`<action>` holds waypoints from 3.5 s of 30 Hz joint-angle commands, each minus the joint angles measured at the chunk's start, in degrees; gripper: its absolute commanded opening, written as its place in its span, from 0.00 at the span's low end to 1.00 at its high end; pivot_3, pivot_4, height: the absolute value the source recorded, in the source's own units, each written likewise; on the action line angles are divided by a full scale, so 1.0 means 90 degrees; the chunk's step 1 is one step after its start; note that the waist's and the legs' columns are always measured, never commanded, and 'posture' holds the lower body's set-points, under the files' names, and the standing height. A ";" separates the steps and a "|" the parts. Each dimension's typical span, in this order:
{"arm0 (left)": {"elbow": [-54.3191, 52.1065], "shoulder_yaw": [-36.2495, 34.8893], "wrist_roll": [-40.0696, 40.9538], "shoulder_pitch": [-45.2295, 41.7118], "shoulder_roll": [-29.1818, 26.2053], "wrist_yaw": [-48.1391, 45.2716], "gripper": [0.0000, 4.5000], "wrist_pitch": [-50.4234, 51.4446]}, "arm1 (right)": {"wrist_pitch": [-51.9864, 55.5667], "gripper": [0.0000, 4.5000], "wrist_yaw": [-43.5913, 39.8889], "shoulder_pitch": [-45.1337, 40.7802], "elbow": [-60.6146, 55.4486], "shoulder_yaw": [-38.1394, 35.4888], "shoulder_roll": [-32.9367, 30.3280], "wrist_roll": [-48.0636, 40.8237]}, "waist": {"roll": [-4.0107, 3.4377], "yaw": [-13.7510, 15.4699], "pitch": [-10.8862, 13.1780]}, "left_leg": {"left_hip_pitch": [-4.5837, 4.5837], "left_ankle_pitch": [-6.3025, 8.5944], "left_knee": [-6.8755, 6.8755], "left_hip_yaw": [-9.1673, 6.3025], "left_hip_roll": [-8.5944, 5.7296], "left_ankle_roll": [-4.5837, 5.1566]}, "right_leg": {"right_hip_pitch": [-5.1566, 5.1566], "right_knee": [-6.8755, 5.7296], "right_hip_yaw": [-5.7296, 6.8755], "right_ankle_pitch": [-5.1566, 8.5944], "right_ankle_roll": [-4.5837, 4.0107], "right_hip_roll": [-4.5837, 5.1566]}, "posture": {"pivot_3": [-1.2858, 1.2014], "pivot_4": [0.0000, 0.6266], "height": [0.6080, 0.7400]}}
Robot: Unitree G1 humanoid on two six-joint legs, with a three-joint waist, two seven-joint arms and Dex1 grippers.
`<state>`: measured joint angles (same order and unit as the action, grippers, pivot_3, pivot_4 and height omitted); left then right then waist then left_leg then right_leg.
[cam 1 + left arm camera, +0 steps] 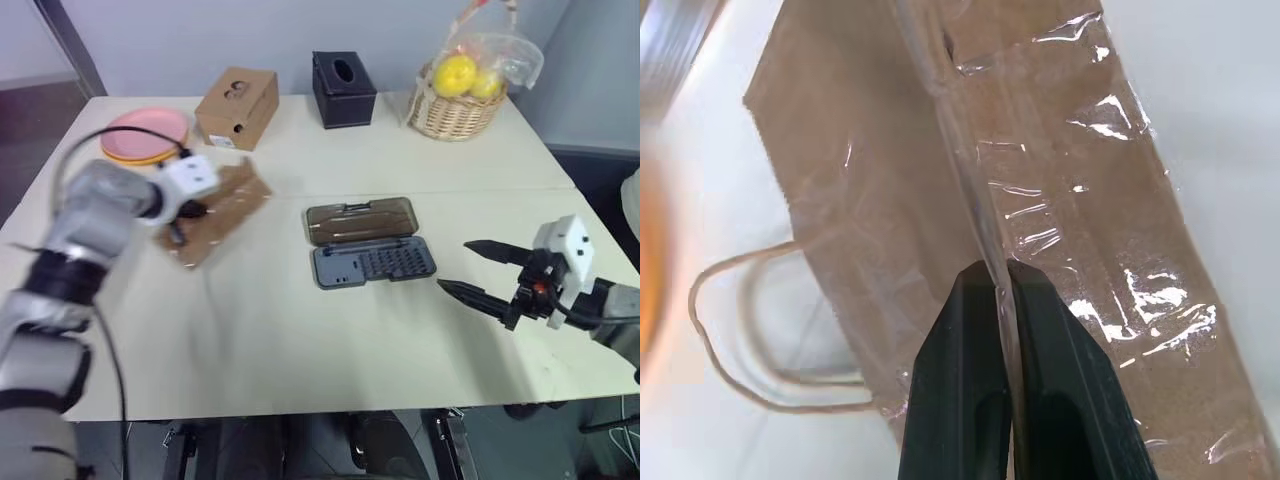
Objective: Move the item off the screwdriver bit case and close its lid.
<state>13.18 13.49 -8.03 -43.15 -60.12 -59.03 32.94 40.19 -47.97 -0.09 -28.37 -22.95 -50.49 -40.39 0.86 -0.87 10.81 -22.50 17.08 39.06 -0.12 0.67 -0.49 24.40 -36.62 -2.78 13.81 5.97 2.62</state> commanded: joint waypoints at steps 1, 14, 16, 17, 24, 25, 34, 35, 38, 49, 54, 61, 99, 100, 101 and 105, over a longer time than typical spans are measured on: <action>0.0033 -0.0784 0.0068 0.0671 -0.0677 0.0110 0.02 0.0038 | -0.0236 1.00 -0.0136 -0.0213 0.0163 0.0136 -0.0066 0.0128 | 0.0000 0.0008 0.0000 | 0.0000 0.0000 0.0000 0.0001 0.0002 0.0000 | 0.0000 -0.0001 0.0001 0.0000 0.0000 0.0001 | 0.52 0.24 1.00; -0.0171 -0.2990 0.1278 0.2425 -0.0392 0.0843 0.65 0.0740 | -0.0339 1.00 -0.0495 -0.0890 0.0743 0.0524 -0.0189 0.0340 | 0.0017 0.0031 0.0003 | -0.0002 0.0000 0.0008 -0.0001 0.0005 -0.0001 | -0.0007 -0.0004 0.0012 0.0000 -0.0001 0.0010 | 0.52 0.24 1.00; -0.0662 -0.3431 0.1762 0.2484 -0.0477 0.0546 0.65 0.1195 | -0.0359 1.00 -0.0571 -0.0894 0.0784 0.0531 -0.0261 0.0385 | 0.0017 0.0017 0.0003 | -0.0001 0.0000 0.0008 -0.0002 0.0006 -0.0001 | -0.0006 -0.0005 0.0013 0.0000 -0.0001 0.0009 | 0.52 0.24 1.00; -0.0922 -0.3676 0.2035 0.2497 -0.0551 0.0353 0.65 0.1443 | -0.0370 1.00 -0.0614 -0.0898 0.0799 0.0542 -0.0303 0.0406 | 0.0017 0.0014 0.0003 | -0.0001 0.0000 0.0008 -0.0001 0.0006 -0.0001 | -0.0005 -0.0007 0.0012 0.0000 -0.0001 0.0009 | 0.52 0.24 1.00; -0.2867 -0.5181 0.4535 0.2401 -0.1262 -0.1757 0.65 0.2365 | -0.0578 1.00 -0.1202 -0.1304 0.1364 0.0672 -0.0803 0.0610 | 0.0024 -0.0009 0.0010 | 0.0003 0.0000 0.0007 0.0006 0.0010 -0.0001 | -0.0002 -0.0008 0.0009 0.0001 -0.0003 0.0009 | 0.52 0.24 1.00; -0.3072 -0.4906 0.4859 0.2117 -0.1222 -0.1822 0.65 0.2359 | -0.0703 1.00 -0.1336 -0.1568 0.1609 0.0881 -0.0883 0.0759 | 0.0018 -0.0008 0.0010 | 0.0007 0.0000 0.0007 0.0012 0.0009 -0.0002 | -0.0003 -0.0008 0.0007 0.0001 -0.0003 0.0011 | 0.52 0.24 1.00; -0.2709 -0.0762 0.3502 0.0419 0.1330 -0.0919 0.65 0.0919 | -0.1989 1.00 -0.1655 -0.6010 0.5975 0.3738 0.0509 0.3385 | 0.0007 -0.0152 0.0022 | 0.0111 -0.0008 0.0012 0.0054 -0.0010 -0.0013 | -0.0105 0.0003 -0.0015 -0.0014 -0.0021 -0.0014 | 0.52 0.24 1.00; -0.2756 -0.0733 0.3559 0.0451 0.1418 -0.0956 0.65 0.0867 | -0.2134 1.00 -0.1589 -0.6401 0.6568 0.3952 0.0777 0.3659 | 0.0022 -0.0195 0.0021 | 0.0099 -0.0008 0.0011 0.0056 -0.0001 -0.0013 | -0.0089 0.0001 -0.0016 -0.0017 -0.0018 -0.0022 | 0.52 0.24 1.00; -0.2914 -0.0684 0.3604 0.0591 0.1448 -0.1017 0.65 0.0729 | -0.2924 1.00 -0.1473 -0.7352 0.8407 0.4448 0.1568 0.4400 | 0.0035 -0.0293 0.0009 | -0.0029 -0.0016 0.0007 0.0051 0.0004 -0.0026 | 0.0077 -0.0056 -0.0027 -0.0021 -0.0029 -0.0015 | 0.52 0.24 1.00; -0.3735 -0.1995 0.4414 0.1276 0.0634 -0.0725 0.65 0.1514 | -0.4771 1.00 -0.0639 -0.8372 1.1454 0.4529 0.2781 0.5588 | 0.0026 -0.0349 0.0015 | -0.0114 -0.0039 0.0005 0.0029 -0.0005 -0.0067 | 0.0146 -0.0058 -0.0021 -0.0023 -0.0025 0.0014 | 0.52 0.24 1.00; -0.4144 -0.2484 0.4659 0.1767 0.0443 -0.0377 0.65 0.1745 | -0.4788 1.00 -0.0492 -0.8476 1.1634 0.4347 0.3024 0.5741 | 0.0024 -0.0351 0.0016 | -0.0095 -0.0044 0.0006 0.0005 -0.0010 -0.0075 | 0.0126 -0.0065 -0.0010 -0.0023 -0.0024 0.0003 | 0.52 0.24 1.00; -0.4278 -0.2615 0.4841 0.1763 0.0350 -0.0025 0.67 0.1858 | -0.4605 0.59 -0.0528 -0.8321 1.1746 0.4343 0.3246 0.6097 | 0.0024 -0.0344 0.0016 | -0.0093 -0.0050 0.0005 -0.0006 -0.0010 -0.0086 | 0.0122 -0.0069 -0.0005 -0.0024 -0.0025 0.0002 | 0.52 0.24 1.00; -0.3975 -0.2210 0.4714 0.1372 0.0251 0.0059 0.67 0.1459 | -0.3971 0.83 0.0454 -0.8231 1.1843 0.3853 0.2988 0.6604 | 0.0024 -0.0342 0.0016 | -0.0086 -0.0055 0.0007 -0.0008 -0.0017 -0.0094 | 0.0111 -0.0072 -0.0002 -0.0024 -0.0026 0.0004 | 0.52 0.24 1.00; -0.3975 -0.2209 0.4714 0.1373 0.0246 0.0063 0.67 0.1457 | -0.3932 0.77 0.0349 -0.8220 1.1844 0.3817 0.3007 0.6564 | 0.0024 -0.0343 0.0016 | -0.0086 -0.0055 0.0007 -0.0008 -0.0018 -0.0094 | 0.0110 -0.0072 -0.0002 -0.0024 -0.0026 0.0005 | 0.52 0.24 1.00; -0.3973 -0.2207 0.4712 0.1373 0.0241 0.0066 0.67 0.1454 | -0.3892 0.70 0.0267 -0.8212 1.1844 0.3799 0.3022 0.6543 | 0.0024 -0.0345 0.0016 | -0.0086 -0.0055 0.0007 -0.0008 -0.0018 -0.0094 | 0.0110 -0.0072 -0.0002 -0.0024 -0.0026 0.0005 | 0.52 0.24 1.00; -0.3926 -0.2219 0.4698 0.1358 0.0205 0.0055 0.67 0.1425 | -0.3741 0.25 -0.0302 -0.8147 1.1842 0.3911 0.3061 0.6656 | 0.0024 -0.0349 0.0016 | -0.0084 -0.0055 0.0007 -0.0009 -0.0017 -0.0094 | 0.0109 -0.0073 0.0000 -0.0024 -0.0026 0.0003 | 0.52 0.24 1.00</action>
<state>-21.13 -4.87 34.31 -30.16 -57.35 -58.54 46.68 5.67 -46.90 -74.26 77.82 11.83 -23.52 19.11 1.08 -4.01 10.96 -23.26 16.59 39.11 -0.20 0.51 -1.34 25.39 -37.27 -2.78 13.60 5.74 2.65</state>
